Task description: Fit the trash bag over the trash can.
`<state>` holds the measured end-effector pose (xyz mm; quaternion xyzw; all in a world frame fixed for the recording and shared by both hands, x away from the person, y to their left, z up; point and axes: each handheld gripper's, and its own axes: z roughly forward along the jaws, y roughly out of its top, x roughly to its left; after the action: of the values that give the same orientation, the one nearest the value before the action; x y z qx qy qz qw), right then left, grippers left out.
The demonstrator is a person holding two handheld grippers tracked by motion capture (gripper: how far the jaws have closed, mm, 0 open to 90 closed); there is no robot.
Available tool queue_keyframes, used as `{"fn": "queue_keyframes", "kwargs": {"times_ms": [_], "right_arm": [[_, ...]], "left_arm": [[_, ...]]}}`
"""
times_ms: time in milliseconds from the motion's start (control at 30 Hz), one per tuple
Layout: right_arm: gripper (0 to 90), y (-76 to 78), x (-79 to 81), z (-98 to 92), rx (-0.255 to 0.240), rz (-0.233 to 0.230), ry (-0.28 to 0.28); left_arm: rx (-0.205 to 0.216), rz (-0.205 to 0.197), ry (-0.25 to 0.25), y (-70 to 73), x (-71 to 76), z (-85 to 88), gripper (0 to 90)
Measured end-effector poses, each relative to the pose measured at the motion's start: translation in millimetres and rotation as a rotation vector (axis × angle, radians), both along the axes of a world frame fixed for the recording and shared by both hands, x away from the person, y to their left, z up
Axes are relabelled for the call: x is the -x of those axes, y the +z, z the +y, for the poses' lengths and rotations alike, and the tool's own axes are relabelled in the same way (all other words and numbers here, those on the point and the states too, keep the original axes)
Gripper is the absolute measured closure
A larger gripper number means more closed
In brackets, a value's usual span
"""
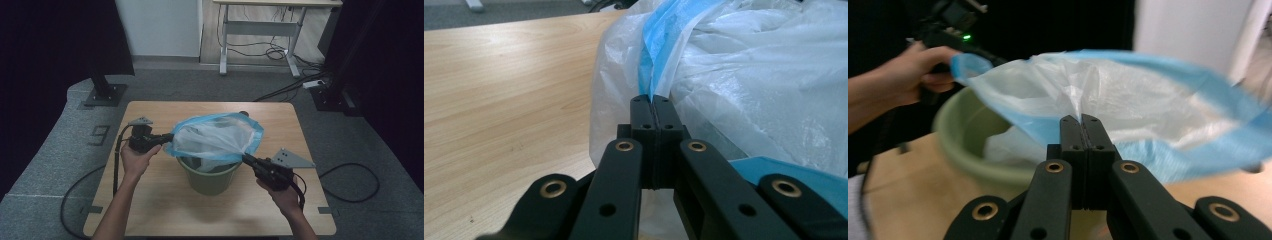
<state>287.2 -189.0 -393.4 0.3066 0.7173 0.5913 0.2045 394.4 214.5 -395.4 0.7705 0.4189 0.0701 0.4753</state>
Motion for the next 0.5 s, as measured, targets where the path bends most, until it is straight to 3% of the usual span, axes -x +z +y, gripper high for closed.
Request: {"fn": "queue_keyframes", "kwargs": {"times_ms": [233, 500], "right_arm": [[88.4, -19.9, 27.3, 2.3, -0.016, 0.014, 0.094], [88.6, -43.6, 39.3, 8.2, -0.003, 0.040, 0.152]], "left_arm": [[-0.022, -0.002, -0.002, 0.1, 8.2, 2.5, 89.8], [-0.032, 0.029, 0.001, -8.3, 10.5, 11.6, 89.7]]}}
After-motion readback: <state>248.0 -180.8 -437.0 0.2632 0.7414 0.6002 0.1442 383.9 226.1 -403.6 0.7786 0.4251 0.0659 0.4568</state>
